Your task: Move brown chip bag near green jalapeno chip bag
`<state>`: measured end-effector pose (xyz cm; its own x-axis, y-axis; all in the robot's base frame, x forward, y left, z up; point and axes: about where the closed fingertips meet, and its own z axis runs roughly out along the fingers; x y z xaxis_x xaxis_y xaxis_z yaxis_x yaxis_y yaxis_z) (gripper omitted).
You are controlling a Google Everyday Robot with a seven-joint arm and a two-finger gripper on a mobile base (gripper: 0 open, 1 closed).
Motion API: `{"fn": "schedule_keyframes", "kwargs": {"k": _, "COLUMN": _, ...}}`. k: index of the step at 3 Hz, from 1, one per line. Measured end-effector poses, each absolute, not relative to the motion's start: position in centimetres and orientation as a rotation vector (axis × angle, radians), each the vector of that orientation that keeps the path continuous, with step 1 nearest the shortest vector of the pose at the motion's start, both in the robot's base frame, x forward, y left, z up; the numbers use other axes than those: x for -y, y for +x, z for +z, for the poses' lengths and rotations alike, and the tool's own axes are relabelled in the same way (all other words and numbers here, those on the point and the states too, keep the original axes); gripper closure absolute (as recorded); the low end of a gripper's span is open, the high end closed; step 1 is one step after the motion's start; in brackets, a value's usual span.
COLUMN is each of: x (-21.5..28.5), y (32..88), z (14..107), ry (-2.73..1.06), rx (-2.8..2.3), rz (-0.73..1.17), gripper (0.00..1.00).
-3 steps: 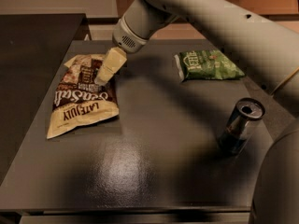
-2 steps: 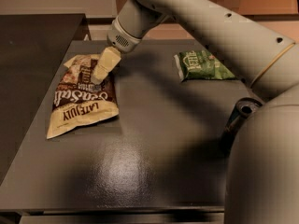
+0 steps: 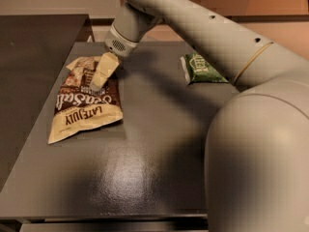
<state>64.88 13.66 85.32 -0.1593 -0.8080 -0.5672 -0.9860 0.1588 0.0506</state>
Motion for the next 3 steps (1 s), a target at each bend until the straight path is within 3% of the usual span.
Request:
{"fn": "schedule_keyframes", "kwargs": {"k": 1, "x": -14.4, "y": 64.4, "z": 84.8, "ry": -1.746, "rx": -2.038, "rz": 0.601, "gripper": 0.18}}
{"fn": "schedule_keyframes", "kwargs": {"k": 3, "x": -14.0, "y": 64.3, "z": 86.2, "ry": -1.738, "rx": -2.023, "rz": 0.609, "gripper": 0.65}}
